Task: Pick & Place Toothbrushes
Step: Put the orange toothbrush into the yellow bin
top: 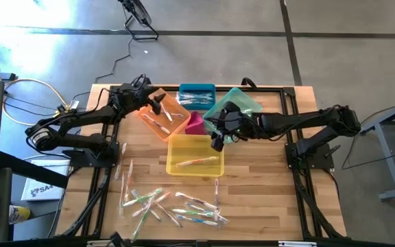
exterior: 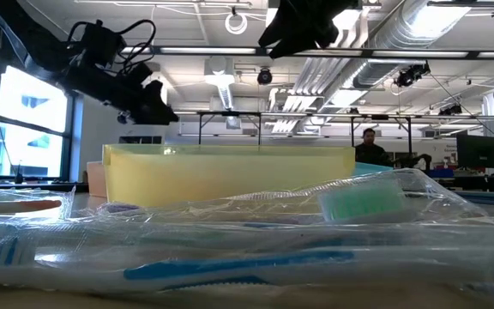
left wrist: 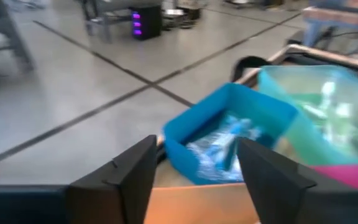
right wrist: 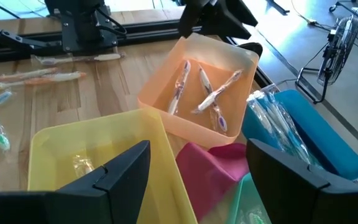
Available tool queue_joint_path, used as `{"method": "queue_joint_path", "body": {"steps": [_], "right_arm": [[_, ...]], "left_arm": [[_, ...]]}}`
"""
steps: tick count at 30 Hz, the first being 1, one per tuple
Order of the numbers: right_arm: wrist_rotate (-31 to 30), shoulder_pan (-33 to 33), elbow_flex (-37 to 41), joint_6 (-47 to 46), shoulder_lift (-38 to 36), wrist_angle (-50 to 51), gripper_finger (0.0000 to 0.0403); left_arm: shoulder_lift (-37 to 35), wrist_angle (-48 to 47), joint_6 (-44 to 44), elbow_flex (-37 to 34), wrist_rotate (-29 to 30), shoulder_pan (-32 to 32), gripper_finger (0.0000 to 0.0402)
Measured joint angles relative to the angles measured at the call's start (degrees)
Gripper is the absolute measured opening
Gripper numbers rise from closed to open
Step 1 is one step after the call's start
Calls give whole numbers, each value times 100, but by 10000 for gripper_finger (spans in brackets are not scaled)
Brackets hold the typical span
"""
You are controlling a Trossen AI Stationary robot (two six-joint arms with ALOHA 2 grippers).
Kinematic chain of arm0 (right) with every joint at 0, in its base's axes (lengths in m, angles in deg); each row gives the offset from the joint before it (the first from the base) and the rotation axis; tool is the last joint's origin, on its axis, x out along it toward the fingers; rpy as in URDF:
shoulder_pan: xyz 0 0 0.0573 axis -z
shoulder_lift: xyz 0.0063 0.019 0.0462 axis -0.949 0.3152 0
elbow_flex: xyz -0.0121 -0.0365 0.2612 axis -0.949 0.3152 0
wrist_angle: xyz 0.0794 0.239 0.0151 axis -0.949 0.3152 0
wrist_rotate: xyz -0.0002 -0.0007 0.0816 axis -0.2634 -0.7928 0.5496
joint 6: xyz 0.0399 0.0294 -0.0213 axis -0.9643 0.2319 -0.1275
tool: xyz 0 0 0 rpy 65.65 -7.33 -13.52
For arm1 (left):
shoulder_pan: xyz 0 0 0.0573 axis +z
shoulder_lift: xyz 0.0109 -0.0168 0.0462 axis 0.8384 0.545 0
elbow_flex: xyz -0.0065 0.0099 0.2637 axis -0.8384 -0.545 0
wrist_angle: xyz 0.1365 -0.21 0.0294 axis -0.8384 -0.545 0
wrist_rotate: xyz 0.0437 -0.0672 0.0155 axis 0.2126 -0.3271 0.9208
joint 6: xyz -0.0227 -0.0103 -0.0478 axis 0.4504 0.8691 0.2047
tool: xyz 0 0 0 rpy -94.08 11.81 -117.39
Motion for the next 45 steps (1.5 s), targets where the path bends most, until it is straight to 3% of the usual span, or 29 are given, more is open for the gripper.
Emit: {"method": "queue_joint_path", "body": {"steps": [9, 20, 24, 36, 45], "right_arm": [[-20, 0, 0, -38, 0, -212, 257], [177, -5, 0, -87, 0, -161, 249], [169, -70, 0, -59, 0, -164, 208], [186, -108, 0, 128, -92, -13, 14], [157, -214, 347, 244, -375, -168, 12]], "left_arm": [[-2, -6, 43, 0, -831, -2, 141], [-2, -7, 243, 0, -879, -2, 120], [-1, 9, 323, 0, -877, -2, 119], [-475, -237, 511, -7, -782, -302, 119], [-1430, -985, 124, -7, -28, -1032, 119]]}}
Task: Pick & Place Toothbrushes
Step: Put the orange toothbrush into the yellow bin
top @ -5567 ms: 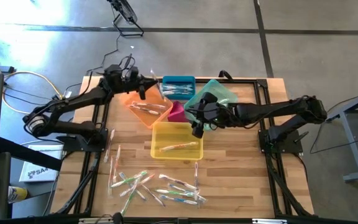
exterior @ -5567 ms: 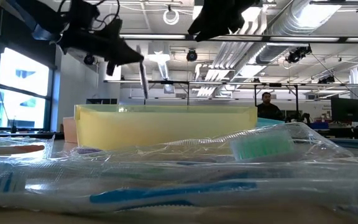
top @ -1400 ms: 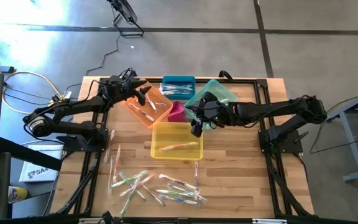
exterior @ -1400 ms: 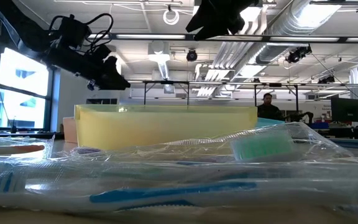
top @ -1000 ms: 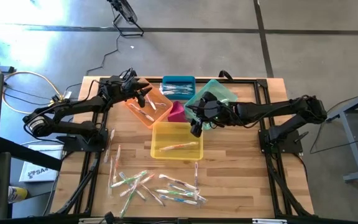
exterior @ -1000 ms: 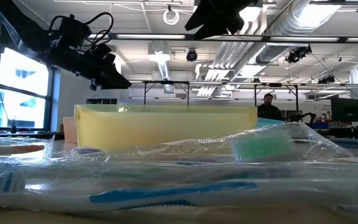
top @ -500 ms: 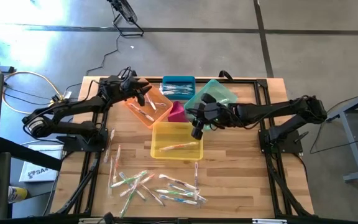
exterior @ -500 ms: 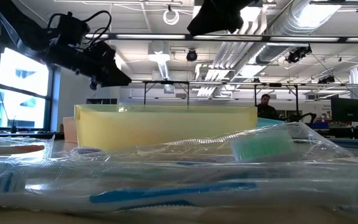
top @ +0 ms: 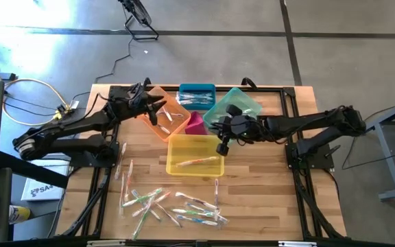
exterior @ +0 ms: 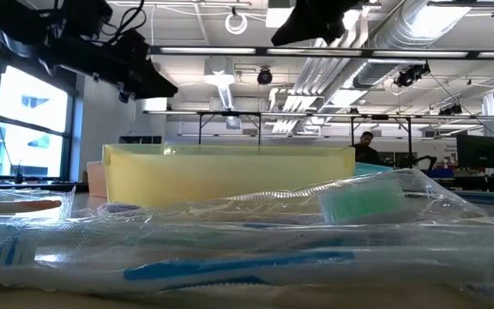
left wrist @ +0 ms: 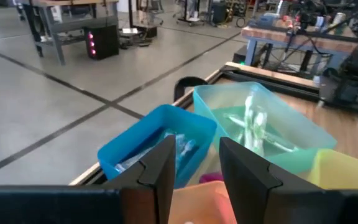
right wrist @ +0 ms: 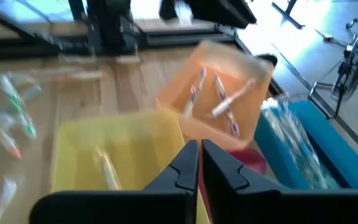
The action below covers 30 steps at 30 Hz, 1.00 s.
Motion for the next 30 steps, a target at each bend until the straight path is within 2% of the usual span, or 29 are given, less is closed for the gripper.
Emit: {"method": "queue_joint_path", "body": {"steps": [5, 14, 18, 30], "right_arm": [[169, -72, 699, 1, -338, -737, 10], [179, -297, 1914, -129, -1025, -2258, 10], [190, -393, 2134, -129, -1098, -2352, 10], [172, -544, 2145, -104, -1094, -2639, 10]], "left_arm": [[-616, -715, -15, -12, 42, -270, 119], [-1611, -1165, 4, -375, 60, -970, 119], [-1902, -1528, 5, -400, 58, -1367, 119], [-2359, -2213, 70, -400, 83, -2419, 119]]}}
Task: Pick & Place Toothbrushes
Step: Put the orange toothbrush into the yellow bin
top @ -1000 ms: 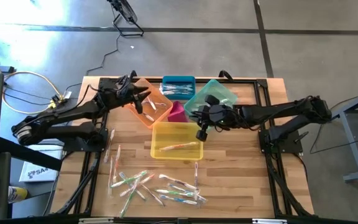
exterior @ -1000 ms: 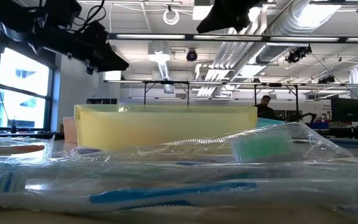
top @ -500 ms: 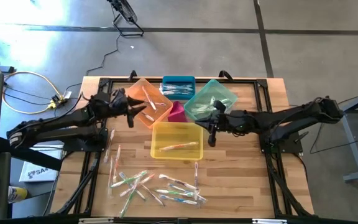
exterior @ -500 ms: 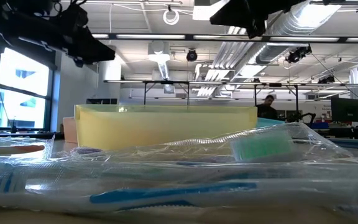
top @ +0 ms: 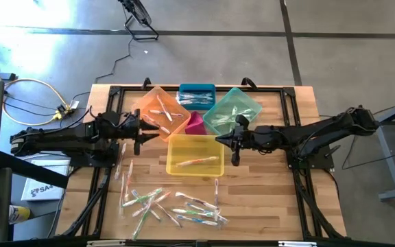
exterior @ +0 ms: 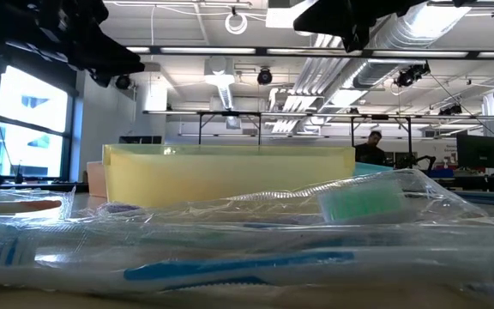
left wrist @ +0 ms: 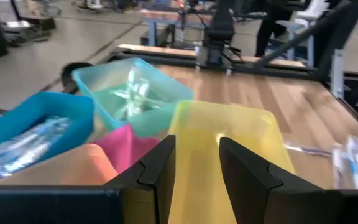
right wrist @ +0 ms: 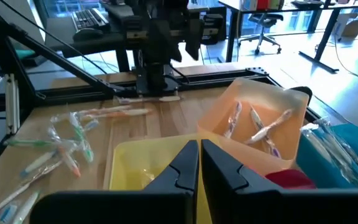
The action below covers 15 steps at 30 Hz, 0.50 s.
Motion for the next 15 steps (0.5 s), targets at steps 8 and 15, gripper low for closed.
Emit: {"method": "queue_joint_path", "body": {"steps": [8, 15], "right_arm": [[9, -13, 0, -26, 52, 19, 10], [12, -9, 0, 199, 127, 12, 10]], "left_arm": [[-10, -238, 695, 0, 755, -724, 119], [-12, -225, 1321, 0, 1472, -1437, 119]]}}
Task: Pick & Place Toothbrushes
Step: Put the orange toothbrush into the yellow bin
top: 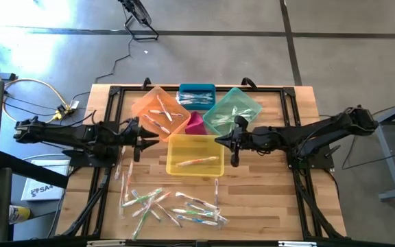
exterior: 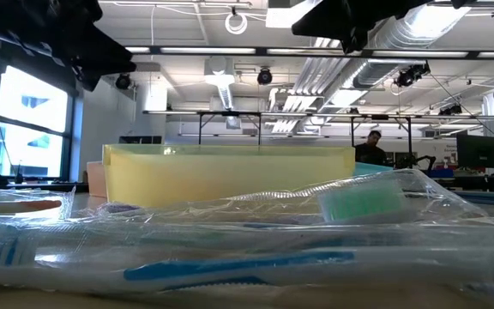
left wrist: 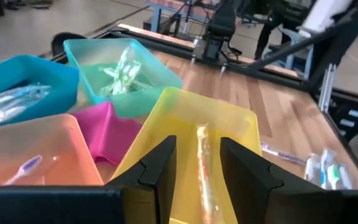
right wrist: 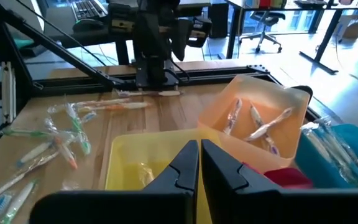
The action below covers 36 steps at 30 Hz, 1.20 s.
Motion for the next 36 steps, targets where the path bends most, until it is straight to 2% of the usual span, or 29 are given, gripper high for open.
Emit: {"method": "queue_joint_path", "body": {"steps": [9, 13, 18, 20, 25, 30, 36], "right_arm": [[2, 2, -2, 413, 169, 20, 10], [2, 2, -2, 498, 181, 50, 10], [-10, 7, -2, 572, 181, 62, 10], [-9, 13, -2, 571, 181, 61, 10], [-10, 13, -2, 544, 181, 82, 10], [-9, 13, -2, 454, 181, 84, 10], [-9, 13, -2, 276, 181, 155, 10]], "left_arm": [[13, -122, 1534, 0, 946, -770, 118], [13, -130, 2025, 0, 1227, -1038, 91], [13, -20, 2087, 9, 1290, -1288, 22], [40, -37, 2091, 29, 1342, -1350, 6], [347, -63, 2091, 162, 1376, -1390, 5], [1020, -179, 2082, 393, 1327, -1388, 2], [1871, -1018, 2080, 1059, 1050, -1388, 1]]}}
